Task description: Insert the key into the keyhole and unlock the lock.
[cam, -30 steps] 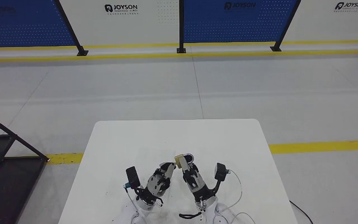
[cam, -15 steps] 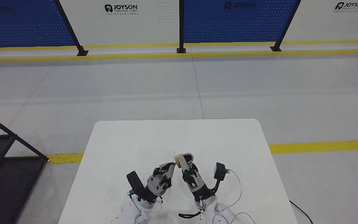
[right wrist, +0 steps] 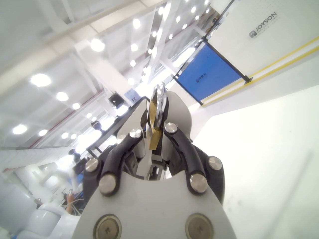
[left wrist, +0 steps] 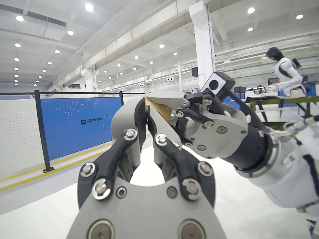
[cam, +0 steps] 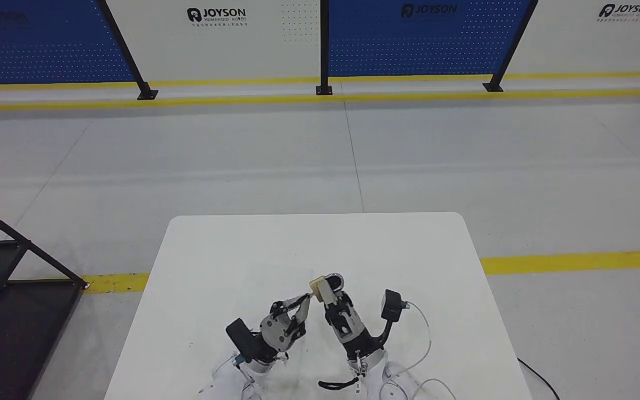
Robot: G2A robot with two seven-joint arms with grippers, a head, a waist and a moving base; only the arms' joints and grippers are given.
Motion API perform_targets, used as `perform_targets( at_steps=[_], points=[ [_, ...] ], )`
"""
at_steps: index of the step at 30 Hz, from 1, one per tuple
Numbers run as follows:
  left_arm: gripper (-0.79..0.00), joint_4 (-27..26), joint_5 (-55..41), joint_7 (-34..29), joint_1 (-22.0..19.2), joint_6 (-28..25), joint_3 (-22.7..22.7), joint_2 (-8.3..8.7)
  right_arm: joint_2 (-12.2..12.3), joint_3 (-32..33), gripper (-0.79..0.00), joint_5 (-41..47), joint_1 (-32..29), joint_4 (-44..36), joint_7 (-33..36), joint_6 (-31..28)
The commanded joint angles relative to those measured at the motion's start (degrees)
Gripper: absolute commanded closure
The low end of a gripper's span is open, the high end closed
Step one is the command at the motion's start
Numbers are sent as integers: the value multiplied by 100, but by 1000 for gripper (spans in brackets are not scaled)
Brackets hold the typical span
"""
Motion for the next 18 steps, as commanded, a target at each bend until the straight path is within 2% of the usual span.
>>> perform_targets(
  at_steps=[1, 6, 18],
  points=[
    [0, 31, 103, 72, -15, 221, 10, 2, -1, 1, 0, 8, -1, 2, 7, 4],
    [0, 98, 392, 266, -78, 810, -11, 13, -4, 1, 0, 8, 6, 3, 27, 10],
    [0, 193, 775, 543, -189, 1640, -53, 40, -12, 5, 0, 11, 8, 6, 35, 32]
  ],
)
